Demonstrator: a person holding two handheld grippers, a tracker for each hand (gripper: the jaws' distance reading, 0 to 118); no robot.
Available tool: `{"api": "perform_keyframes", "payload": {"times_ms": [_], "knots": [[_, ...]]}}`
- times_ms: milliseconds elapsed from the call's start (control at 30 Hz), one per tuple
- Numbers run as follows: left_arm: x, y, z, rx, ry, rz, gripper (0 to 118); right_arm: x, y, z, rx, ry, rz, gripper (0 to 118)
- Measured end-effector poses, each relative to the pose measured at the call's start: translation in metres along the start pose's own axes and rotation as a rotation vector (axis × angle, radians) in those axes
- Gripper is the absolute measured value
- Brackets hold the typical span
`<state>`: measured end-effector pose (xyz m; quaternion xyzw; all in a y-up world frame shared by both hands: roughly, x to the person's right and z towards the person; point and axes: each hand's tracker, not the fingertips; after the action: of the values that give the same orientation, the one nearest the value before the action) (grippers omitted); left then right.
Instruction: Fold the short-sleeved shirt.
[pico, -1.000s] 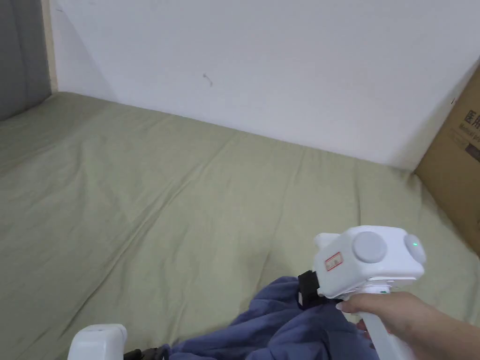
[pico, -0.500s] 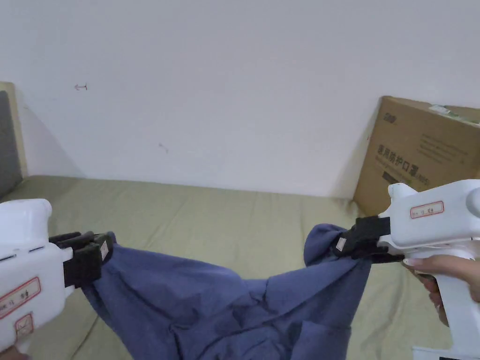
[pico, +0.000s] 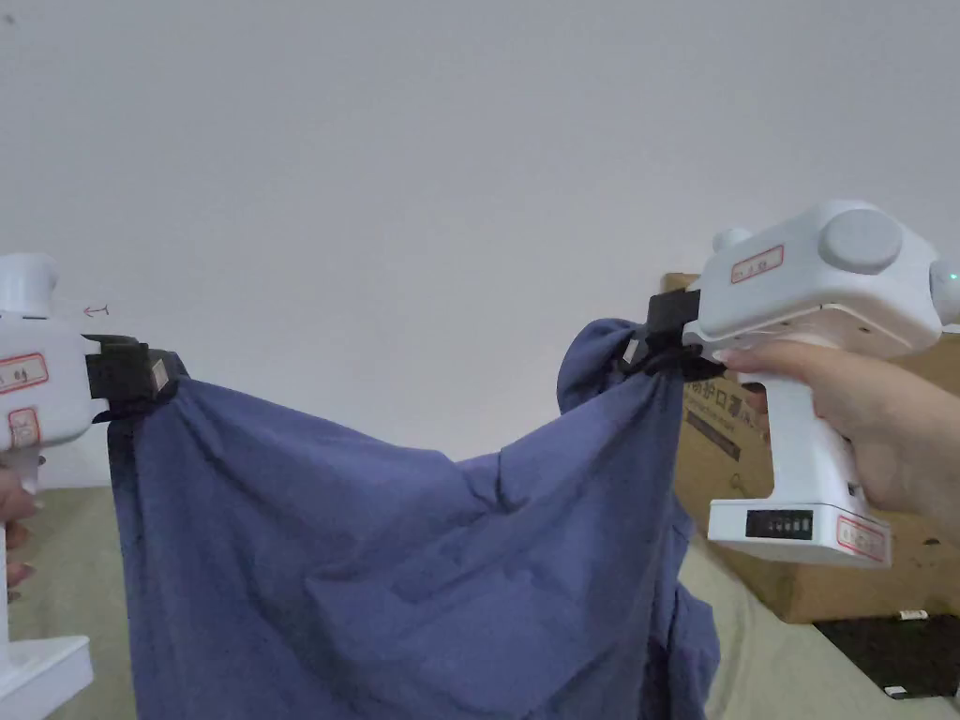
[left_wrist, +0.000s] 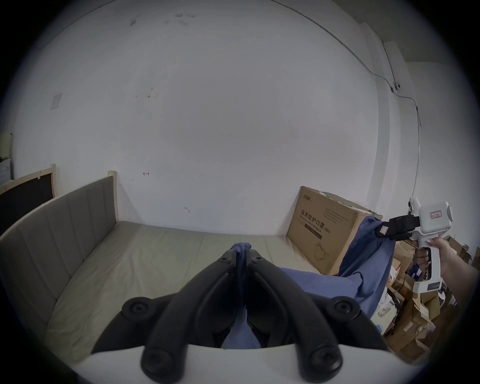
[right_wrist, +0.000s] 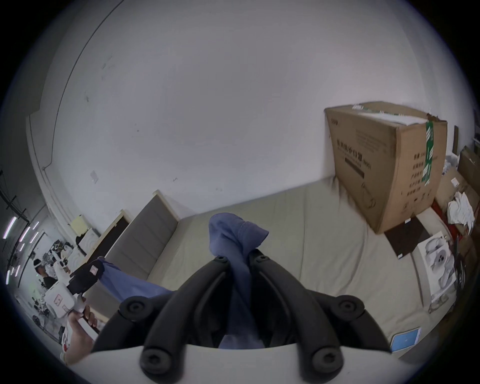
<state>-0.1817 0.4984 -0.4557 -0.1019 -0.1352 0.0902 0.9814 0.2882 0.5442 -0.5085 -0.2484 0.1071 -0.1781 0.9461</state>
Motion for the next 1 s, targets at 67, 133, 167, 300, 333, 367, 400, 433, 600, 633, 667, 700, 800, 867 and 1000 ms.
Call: {"api": "perform_keyframes", "payload": {"times_ms": [67,133,167,300,333,367,400,433,600,633,667,700,800,867,1000], "knots": [[-0.001,0.017,-0.016,0.011,0.023,0.008,6,-0.004,0.017,-0.011,0.023,-0.011,-0.003,9],[-0.003,0.033,-0.033,0.033,0.050,0.002,6,-0.006,0.034,-0.024,0.041,-0.013,-0.003,9],[-0.004,0.041,-0.041,0.048,0.064,-0.004,6,-0.009,0.042,-0.032,0.054,-0.021,-0.001,9],[-0.012,0.065,-0.079,0.111,0.131,-0.030,6,-0.015,0.068,-0.071,0.099,-0.044,0.014,9],[-0.014,0.068,-0.089,0.118,0.140,-0.041,6,-0.017,0.073,-0.082,0.101,-0.047,0.014,9],[-0.016,0.069,-0.099,0.127,0.146,-0.054,6,-0.018,0.076,-0.093,0.107,-0.056,0.016,9],[-0.018,0.069,-0.108,0.130,0.151,-0.062,6,-0.018,0.078,-0.105,0.112,-0.065,0.023,9],[-0.021,0.067,-0.118,0.127,0.157,-0.069,6,-0.018,0.078,-0.118,0.114,-0.076,0.039,9],[-0.037,0.011,-0.163,0.022,0.164,-0.089,6,-0.003,0.031,-0.180,0.072,-0.108,0.051,9],[-0.041,-0.009,-0.173,-0.021,0.161,-0.078,6,0.005,0.012,-0.195,0.056,-0.112,0.038,9],[-0.044,-0.032,-0.180,-0.051,0.155,-0.059,6,0.016,-0.009,-0.211,0.050,-0.119,0.029,9],[-0.048,-0.063,-0.189,-0.122,0.152,-0.027,6,0.025,-0.043,-0.229,0.023,-0.170,0.030,9],[-0.053,-0.155,-0.199,-0.316,0.132,0.083,6,0.060,-0.133,-0.269,-0.155,-0.227,-0.044,9],[-0.047,-0.213,-0.188,-0.438,0.094,0.079,6,0.083,-0.194,-0.271,-0.234,-0.212,-0.118,9],[-0.035,-0.293,-0.125,-0.542,-0.026,0.009,6,0.110,-0.285,-0.220,-0.319,-0.194,-0.045,10]]}}
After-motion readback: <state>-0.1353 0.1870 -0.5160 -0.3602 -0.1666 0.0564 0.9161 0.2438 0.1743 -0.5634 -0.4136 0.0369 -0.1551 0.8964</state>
